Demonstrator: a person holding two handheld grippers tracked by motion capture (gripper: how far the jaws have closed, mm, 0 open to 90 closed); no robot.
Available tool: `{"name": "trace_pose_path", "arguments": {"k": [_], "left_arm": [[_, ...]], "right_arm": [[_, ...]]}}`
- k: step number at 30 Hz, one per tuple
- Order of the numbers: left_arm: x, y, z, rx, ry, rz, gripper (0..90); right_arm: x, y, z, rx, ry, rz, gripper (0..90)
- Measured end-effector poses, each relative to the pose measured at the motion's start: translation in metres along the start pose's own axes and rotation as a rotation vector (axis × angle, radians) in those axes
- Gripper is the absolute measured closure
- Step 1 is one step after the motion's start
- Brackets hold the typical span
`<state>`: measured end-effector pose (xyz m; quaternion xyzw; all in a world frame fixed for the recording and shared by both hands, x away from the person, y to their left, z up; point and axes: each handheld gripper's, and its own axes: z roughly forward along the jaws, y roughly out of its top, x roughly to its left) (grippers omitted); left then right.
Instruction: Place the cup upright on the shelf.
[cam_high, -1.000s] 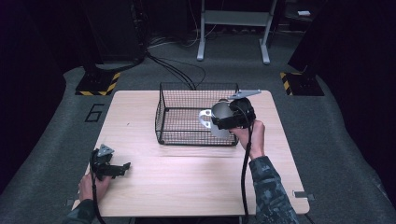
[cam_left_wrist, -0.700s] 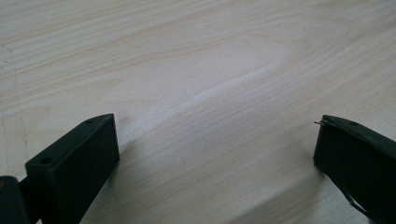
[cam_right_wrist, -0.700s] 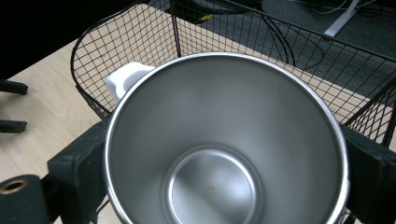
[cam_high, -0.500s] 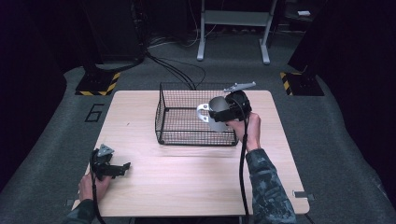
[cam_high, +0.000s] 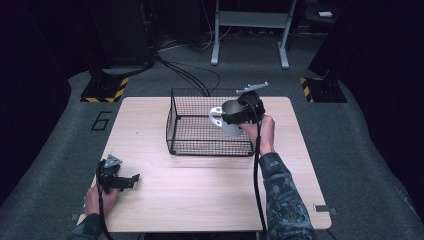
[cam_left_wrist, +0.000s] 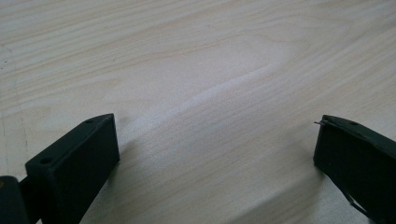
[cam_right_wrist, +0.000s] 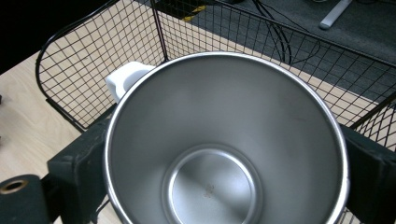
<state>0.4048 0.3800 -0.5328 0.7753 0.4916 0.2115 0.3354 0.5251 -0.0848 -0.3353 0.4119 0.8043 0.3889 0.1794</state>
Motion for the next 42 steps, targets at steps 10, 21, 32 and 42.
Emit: {"name": "trace_pose_path", "arguments": {"k": [10, 21, 32, 42], "left_arm": [[0.0, 0.0, 0.0, 0.0, 0.0, 0.0, 0.1], [0.0, 0.0, 0.0, 0.0, 0.0, 0.0, 0.1], [0.0, 0.0, 0.0, 0.0, 0.0, 0.0, 0.1], [0.0, 0.0, 0.0, 0.0, 0.0, 0.0, 0.1]], "right_arm": [[-0.004, 0.006, 0.022, 0.043, -0.004, 0.027, 6.0], [-0.008, 0.006, 0.05, 0.103, -0.007, 0.042, 6.0], [0.0, 0.005, 0.079, 0.148, 0.003, 0.05, 6.0], [0.004, 0.001, 0.1, 0.205, 0.009, 0.045, 6.0]]}}
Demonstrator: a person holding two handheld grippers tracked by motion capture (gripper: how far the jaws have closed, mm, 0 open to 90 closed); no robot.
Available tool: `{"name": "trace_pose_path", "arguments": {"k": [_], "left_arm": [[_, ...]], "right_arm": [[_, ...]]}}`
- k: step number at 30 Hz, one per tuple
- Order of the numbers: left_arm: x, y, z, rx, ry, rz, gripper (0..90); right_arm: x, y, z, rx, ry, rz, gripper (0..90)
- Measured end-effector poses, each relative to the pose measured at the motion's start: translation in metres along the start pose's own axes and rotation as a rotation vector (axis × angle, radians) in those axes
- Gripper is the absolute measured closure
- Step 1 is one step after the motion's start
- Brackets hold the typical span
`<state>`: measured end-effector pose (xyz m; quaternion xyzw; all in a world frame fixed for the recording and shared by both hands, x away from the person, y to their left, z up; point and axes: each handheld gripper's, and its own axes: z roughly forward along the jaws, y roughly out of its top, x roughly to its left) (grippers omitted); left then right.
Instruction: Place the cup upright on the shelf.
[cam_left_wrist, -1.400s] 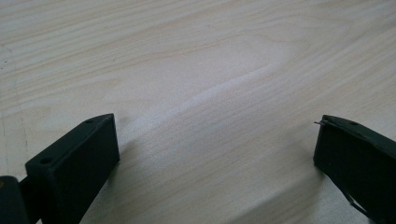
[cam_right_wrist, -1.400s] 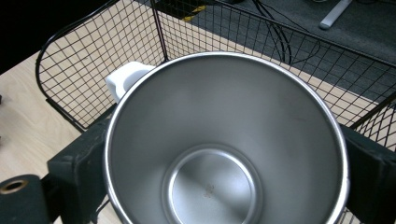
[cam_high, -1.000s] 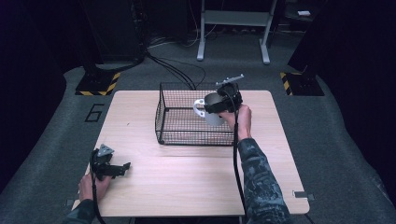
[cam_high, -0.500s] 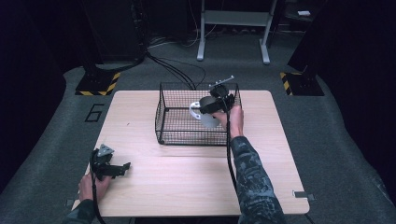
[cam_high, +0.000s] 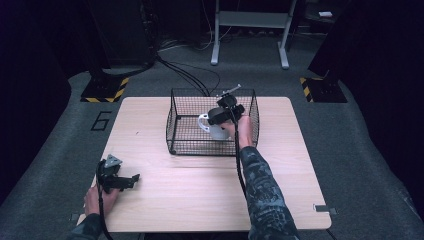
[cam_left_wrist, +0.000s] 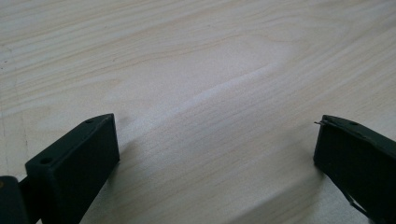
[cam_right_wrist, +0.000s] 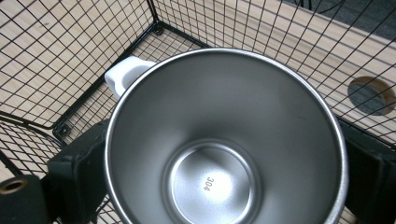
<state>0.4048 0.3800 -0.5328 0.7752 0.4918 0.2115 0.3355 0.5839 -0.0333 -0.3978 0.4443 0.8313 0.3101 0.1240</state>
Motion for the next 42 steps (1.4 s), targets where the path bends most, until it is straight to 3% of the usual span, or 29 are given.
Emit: {"name": "trace_pose_path", "arguments": {"k": [14, 23, 27, 42], "left_arm": [[0.0, 0.0, 0.0, 0.0, 0.0, 0.0, 0.2], [0.0, 0.0, 0.0, 0.0, 0.0, 0.0, 0.1], [0.0, 0.0, 0.0, 0.0, 0.0, 0.0, 0.1], [0.0, 0.0, 0.0, 0.0, 0.0, 0.0, 0.1]], "right_arm": [[0.007, 0.0, 0.016, 0.066, -0.007, 0.004, 5.9], [0.01, -0.001, 0.022, 0.076, 0.002, 0.014, 5.9], [0.01, -0.002, 0.024, 0.082, -0.009, -0.007, 5.9], [0.006, -0.009, 0.024, 0.093, -0.013, 0.024, 5.6]]}}
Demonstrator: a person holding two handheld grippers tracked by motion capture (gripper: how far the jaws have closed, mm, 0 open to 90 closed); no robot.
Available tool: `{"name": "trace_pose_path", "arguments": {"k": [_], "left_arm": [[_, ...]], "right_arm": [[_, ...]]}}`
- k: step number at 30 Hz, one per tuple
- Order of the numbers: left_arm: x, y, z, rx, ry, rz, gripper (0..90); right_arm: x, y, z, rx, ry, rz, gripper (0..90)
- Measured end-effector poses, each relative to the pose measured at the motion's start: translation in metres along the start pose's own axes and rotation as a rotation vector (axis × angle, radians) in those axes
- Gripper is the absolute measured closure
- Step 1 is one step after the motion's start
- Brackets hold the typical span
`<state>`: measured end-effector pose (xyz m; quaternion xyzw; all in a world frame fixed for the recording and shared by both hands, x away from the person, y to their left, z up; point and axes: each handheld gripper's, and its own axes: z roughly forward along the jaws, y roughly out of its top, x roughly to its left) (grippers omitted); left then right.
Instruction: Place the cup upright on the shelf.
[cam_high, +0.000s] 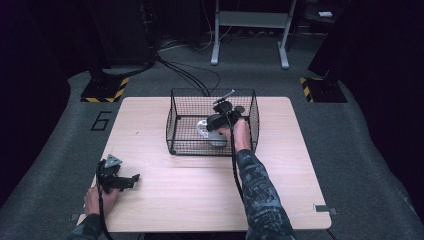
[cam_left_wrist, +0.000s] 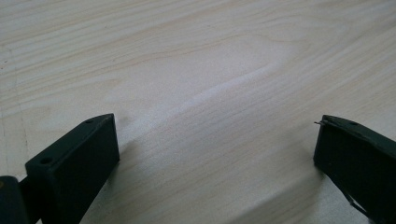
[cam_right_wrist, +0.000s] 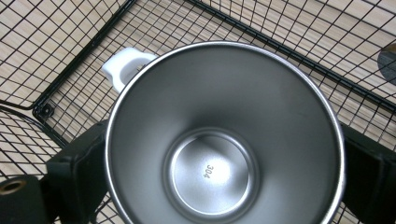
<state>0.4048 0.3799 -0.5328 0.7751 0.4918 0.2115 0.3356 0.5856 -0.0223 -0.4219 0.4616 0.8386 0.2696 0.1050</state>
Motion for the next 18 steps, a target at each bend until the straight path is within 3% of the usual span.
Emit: {"name": "trace_pose_path", "arguments": {"k": [9, 12, 18], "left_arm": [[0.0, 0.0, 0.0, 0.0, 0.0, 0.0, 0.1], [0.0, 0.0, 0.0, 0.0, 0.0, 0.0, 0.1], [0.0, 0.0, 0.0, 0.0, 0.0, 0.0, 0.1]], "right_arm": [[-0.001, -0.006, -0.001, 0.01, 0.004, 0.017, 4.5], [0.001, -0.007, -0.004, -0.001, 0.028, 0.011, 1.1], [0.004, -0.009, -0.017, -0.04, 0.031, 0.001, 0.0]]}}
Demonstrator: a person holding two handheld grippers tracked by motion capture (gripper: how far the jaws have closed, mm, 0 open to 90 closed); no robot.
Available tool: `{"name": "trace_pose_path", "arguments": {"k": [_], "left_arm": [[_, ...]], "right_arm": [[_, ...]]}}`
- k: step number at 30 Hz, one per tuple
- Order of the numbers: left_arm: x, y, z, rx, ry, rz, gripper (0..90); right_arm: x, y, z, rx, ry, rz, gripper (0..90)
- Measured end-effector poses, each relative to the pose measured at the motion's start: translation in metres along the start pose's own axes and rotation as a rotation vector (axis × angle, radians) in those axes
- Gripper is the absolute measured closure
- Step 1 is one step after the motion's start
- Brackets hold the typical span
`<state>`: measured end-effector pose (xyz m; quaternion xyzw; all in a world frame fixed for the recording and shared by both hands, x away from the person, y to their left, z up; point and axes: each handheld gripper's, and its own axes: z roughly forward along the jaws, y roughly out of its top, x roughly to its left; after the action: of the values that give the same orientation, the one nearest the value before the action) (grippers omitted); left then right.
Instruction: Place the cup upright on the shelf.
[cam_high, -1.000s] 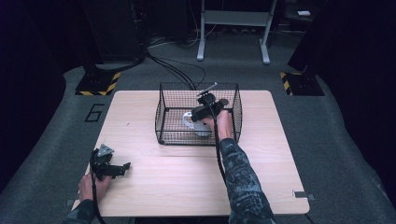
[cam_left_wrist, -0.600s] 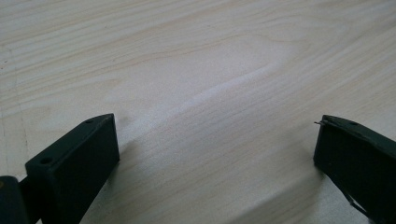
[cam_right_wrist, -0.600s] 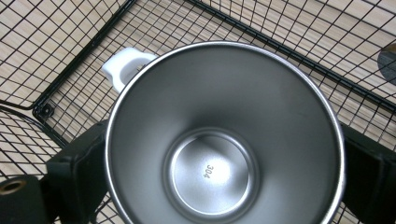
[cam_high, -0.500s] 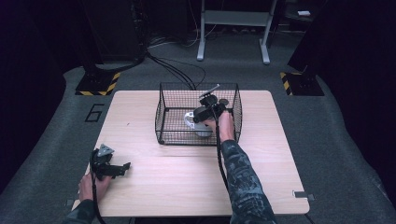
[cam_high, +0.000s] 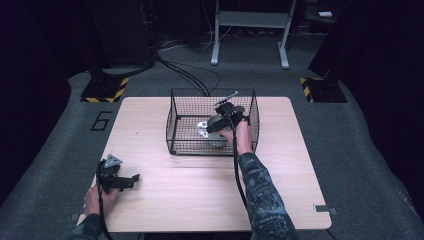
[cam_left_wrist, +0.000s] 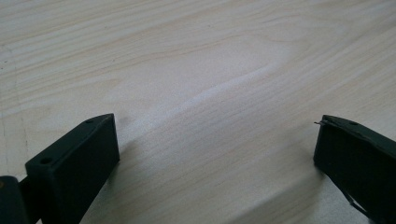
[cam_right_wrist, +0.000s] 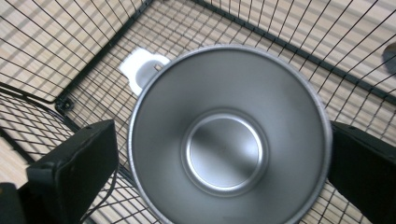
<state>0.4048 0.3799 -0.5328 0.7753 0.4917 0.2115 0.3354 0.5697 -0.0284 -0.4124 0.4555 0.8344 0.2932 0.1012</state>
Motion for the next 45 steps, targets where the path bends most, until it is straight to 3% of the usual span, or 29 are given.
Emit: {"name": "trace_pose_path", "arguments": {"k": [7, 15, 28, 35, 39, 40, 41, 45], "left_arm": [[0.0, 0.0, 0.0, 0.0, 0.0, 0.0, 0.2], [0.0, 0.0, 0.0, 0.0, 0.0, 0.0, 0.2], [0.0, 0.0, 0.0, 0.0, 0.0, 0.0, 0.2], [0.0, 0.0, 0.0, 0.0, 0.0, 0.0, 0.1], [0.0, 0.0, 0.0, 0.0, 0.0, 0.0, 0.1], [0.0, 0.0, 0.0, 0.0, 0.0, 0.0, 0.1], [0.0, 0.0, 0.0, 0.0, 0.0, 0.0, 0.2], [0.0, 0.0, 0.0, 0.0, 0.0, 0.0, 0.2]], "right_arm": [[0.005, -0.003, -0.025, -0.061, -0.018, -0.035, 0.0], [0.016, -0.014, -0.06, -0.122, 0.004, -0.094, 0.0], [0.033, -0.059, -0.121, -0.224, -0.003, -0.18, 0.0], [0.027, -0.092, -0.141, -0.241, -0.035, -0.18, 0.0], [0.022, -0.109, -0.147, -0.249, -0.057, -0.157, 0.0], [0.018, -0.119, -0.149, -0.248, -0.068, -0.132, 0.0], [0.015, -0.124, -0.15, -0.246, -0.07, -0.143, 0.0], [0.007, -0.152, -0.151, -0.235, -0.106, -0.1, 0.0]]}}
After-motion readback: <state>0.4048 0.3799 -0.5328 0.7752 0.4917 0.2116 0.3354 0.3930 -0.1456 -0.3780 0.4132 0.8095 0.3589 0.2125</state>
